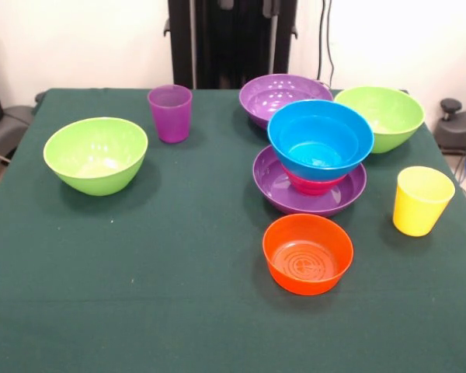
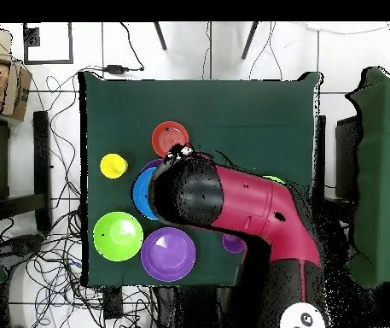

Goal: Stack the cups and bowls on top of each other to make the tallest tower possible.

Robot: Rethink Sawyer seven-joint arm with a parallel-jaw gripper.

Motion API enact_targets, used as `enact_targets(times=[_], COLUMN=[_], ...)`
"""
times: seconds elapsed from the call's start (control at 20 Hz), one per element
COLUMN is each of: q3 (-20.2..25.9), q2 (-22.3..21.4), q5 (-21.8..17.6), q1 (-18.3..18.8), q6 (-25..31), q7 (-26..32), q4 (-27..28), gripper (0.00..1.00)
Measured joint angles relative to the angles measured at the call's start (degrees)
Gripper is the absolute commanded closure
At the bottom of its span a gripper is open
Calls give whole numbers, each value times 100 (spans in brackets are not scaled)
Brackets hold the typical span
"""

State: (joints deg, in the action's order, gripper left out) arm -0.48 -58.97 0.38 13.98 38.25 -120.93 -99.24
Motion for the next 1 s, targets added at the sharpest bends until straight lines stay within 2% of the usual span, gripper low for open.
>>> enact_targets(times=[0.45, 1.0], q3=[106, 28], q2=[-167, -290], q5=[-96, -345], q1=[-170, -772], q6=[-388, -1363], q7=[0, 0], q4=[-571, -1548], gripper=[0, 0])
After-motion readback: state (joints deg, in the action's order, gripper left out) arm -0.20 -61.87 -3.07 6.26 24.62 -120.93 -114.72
